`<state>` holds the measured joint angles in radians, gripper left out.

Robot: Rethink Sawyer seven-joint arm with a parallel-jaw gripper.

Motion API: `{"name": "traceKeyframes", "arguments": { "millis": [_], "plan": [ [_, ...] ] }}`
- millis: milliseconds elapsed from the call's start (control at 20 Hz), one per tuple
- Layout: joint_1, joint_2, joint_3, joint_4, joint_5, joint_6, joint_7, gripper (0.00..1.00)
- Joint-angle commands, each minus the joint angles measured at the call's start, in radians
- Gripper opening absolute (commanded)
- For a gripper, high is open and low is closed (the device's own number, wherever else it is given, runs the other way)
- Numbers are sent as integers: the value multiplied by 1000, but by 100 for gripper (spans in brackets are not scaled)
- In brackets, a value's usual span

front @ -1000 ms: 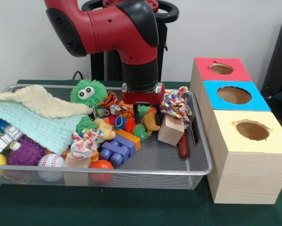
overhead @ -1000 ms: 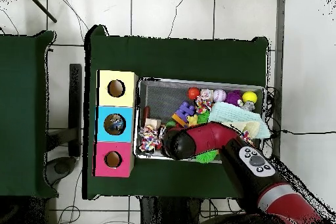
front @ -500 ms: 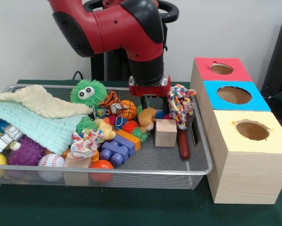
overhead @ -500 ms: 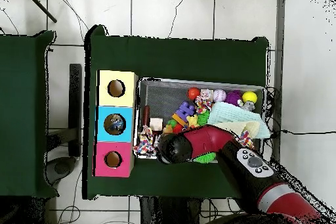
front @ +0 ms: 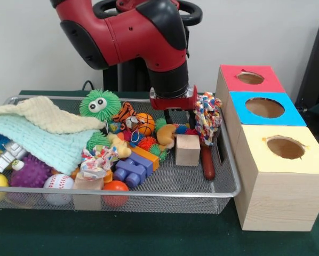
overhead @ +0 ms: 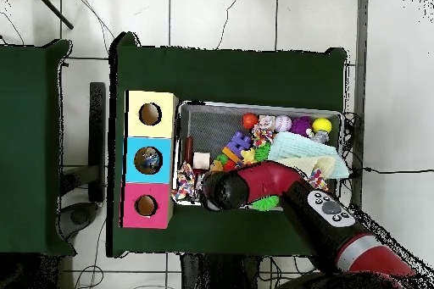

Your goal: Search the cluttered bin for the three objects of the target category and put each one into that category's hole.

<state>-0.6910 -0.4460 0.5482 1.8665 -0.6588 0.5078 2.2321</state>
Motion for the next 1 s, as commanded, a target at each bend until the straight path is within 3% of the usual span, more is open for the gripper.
{"name": "traceKeyframes", "arguments": {
  "millis": [50,100,300,500,750,1000],
  "plan": [
    [-5,101,110,3,-56,32,-250,100],
    [-7,107,118,-10,-83,-32,-236,100],
    [81,-2,41,-49,-211,-265,-73,100],
    [213,-103,-128,-81,-254,-451,111,100],
    [331,-124,-296,-117,-201,-575,148,100],
    [356,-128,-344,-104,-144,-624,123,100]
  ]
}}
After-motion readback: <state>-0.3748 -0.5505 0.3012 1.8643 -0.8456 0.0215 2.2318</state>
